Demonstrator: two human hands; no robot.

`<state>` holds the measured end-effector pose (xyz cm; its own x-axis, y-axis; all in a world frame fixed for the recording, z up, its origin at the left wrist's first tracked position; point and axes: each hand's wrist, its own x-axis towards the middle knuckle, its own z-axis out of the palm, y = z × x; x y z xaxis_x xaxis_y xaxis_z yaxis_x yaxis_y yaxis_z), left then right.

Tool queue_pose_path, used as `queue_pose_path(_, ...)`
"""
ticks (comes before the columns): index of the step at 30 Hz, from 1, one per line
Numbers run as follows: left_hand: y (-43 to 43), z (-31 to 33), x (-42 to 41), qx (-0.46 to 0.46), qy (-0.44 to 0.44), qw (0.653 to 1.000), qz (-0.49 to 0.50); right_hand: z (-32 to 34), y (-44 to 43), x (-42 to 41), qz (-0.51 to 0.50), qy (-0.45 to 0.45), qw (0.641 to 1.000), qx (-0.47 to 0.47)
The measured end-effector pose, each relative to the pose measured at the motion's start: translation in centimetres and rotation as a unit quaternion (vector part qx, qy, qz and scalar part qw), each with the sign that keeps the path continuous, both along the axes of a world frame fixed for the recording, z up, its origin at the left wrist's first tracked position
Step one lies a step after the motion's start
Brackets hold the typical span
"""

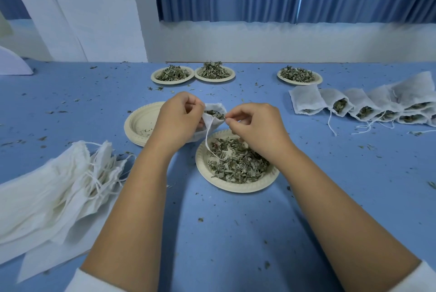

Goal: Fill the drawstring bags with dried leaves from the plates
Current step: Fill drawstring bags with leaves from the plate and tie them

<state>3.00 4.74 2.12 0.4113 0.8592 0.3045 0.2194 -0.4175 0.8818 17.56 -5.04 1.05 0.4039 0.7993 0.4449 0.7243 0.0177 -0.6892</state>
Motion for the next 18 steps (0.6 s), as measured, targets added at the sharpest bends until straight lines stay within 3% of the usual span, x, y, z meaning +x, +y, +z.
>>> queue_pose_path(5, -0.3, -0.1, 0.1, 0.027, 0.017, 0.999, -0.034, 0.1, -0.1, -0.2, 0.010, -0.018, 1.000, 0.010)
queue_pose_path(18, -0.9, 0.3, 0.3, 0.029, -0.017, 0.997, -0.075, 0.3, -0.8, -1.1, 0.108, -0.024, 0.986, -0.125)
